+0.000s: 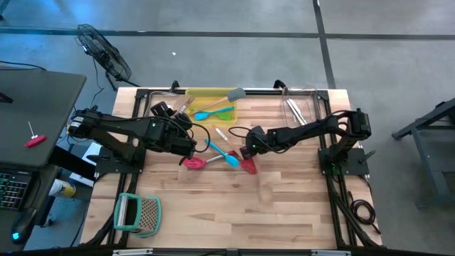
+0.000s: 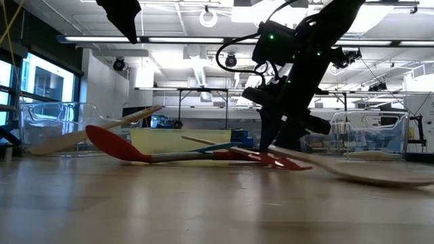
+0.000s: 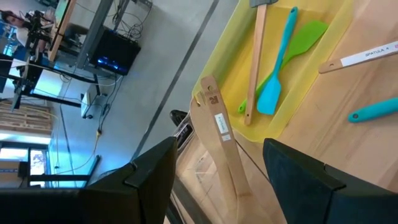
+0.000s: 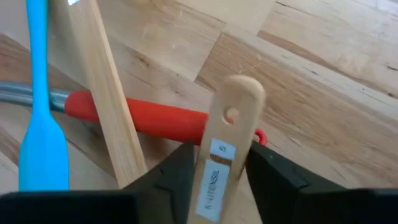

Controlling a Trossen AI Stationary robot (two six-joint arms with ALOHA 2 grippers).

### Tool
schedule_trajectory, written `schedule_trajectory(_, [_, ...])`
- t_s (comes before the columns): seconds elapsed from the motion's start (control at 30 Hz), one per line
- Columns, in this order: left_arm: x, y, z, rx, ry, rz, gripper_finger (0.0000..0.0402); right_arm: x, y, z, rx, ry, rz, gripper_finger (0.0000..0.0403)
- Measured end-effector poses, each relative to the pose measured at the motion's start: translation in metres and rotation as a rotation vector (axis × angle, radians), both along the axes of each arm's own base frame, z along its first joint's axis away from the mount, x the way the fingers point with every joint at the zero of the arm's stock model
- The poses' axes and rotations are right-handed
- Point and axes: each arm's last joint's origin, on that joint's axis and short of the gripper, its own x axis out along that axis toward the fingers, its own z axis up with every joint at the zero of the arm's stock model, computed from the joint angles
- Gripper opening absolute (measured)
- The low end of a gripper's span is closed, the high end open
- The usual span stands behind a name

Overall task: Pick & Place Kitchen Items
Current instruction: Put the wooden serving spoon into the left transparent bin

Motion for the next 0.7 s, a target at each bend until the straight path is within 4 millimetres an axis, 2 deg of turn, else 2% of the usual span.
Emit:
schedule_trajectory(0.13, [-0.0001, 0.0, 0.0, 0.0, 0.0, 0.0, 0.0232, 0.0, 0.0, 0.0, -0.008, 0.003, 0.017, 0.0083])
schedule_trajectory(0.37, [0.0, 0.0, 0.0, 0.0, 0.001, 0.0, 0.0232, 0.0, 0.0001, -0.0002, -0.016, 0.008, 0.032, 0.0053])
schedule_trajectory(0.5, [0.0, 0.0, 0.0, 0.0, 0.001, 0.0, 0.0232, 0.0001, 0.0001, 0.0, -0.031, 0.013, 0.059, 0.0019])
schedule_trajectory(0.7, [0.0, 0.0, 0.0, 0.0, 0.001, 0.0, 0.0232, 0.0004, 0.0, 0.0001, -0.039, 0.012, 0.067, 0.0025])
